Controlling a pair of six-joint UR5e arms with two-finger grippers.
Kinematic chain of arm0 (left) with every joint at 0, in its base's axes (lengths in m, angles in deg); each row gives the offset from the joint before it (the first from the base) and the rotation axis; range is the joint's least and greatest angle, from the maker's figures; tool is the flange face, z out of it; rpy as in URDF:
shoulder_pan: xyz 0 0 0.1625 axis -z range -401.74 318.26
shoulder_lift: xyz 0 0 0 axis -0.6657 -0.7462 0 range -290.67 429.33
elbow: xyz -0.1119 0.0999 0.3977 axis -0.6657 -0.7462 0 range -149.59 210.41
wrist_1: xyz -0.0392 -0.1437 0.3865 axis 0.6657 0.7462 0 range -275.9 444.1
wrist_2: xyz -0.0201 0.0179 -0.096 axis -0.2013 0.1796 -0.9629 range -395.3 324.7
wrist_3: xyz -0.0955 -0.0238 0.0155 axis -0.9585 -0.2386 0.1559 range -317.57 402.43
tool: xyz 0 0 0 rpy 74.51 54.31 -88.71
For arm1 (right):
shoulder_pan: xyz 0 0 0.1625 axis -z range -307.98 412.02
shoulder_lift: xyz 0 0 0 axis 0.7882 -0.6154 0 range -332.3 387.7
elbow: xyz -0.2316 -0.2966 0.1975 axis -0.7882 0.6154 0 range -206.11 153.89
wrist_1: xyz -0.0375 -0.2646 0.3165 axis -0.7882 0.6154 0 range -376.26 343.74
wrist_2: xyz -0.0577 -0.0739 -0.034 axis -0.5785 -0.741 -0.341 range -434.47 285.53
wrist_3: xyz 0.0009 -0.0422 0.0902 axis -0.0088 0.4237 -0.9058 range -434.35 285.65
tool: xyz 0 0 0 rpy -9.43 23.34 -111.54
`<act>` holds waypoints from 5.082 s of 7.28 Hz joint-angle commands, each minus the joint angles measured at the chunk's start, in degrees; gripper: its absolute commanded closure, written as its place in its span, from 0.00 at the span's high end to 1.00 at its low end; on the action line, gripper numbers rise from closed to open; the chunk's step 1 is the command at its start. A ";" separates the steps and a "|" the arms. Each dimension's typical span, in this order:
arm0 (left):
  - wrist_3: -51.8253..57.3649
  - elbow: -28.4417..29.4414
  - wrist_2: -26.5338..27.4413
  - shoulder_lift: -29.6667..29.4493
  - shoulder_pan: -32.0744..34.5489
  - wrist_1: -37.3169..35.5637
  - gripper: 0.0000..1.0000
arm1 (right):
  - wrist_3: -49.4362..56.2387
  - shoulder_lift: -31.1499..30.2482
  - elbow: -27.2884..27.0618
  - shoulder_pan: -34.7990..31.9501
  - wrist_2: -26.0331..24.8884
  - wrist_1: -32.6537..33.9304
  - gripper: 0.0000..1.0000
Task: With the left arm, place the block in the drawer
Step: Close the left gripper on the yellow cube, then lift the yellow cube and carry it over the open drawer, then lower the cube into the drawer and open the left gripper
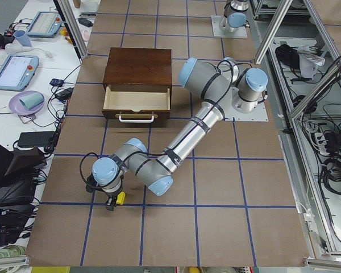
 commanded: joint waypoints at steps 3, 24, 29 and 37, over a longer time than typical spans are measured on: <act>0.27 0.75 -0.33 -2.00 -0.01 -1.09 0.98 | 0.00 0.00 0.00 0.00 0.00 0.00 1.00; -15.52 -28.31 -1.47 34.97 7.18 12.97 0.37 | 0.00 0.00 0.00 0.00 0.00 0.00 1.00; -29.85 -38.00 -2.00 42.82 18.69 10.96 0.33 | 0.00 0.00 0.00 0.00 0.00 0.00 1.00; -33.22 -47.42 -2.27 41.77 22.84 -0.21 0.39 | 0.00 0.00 0.00 0.00 0.00 0.00 1.00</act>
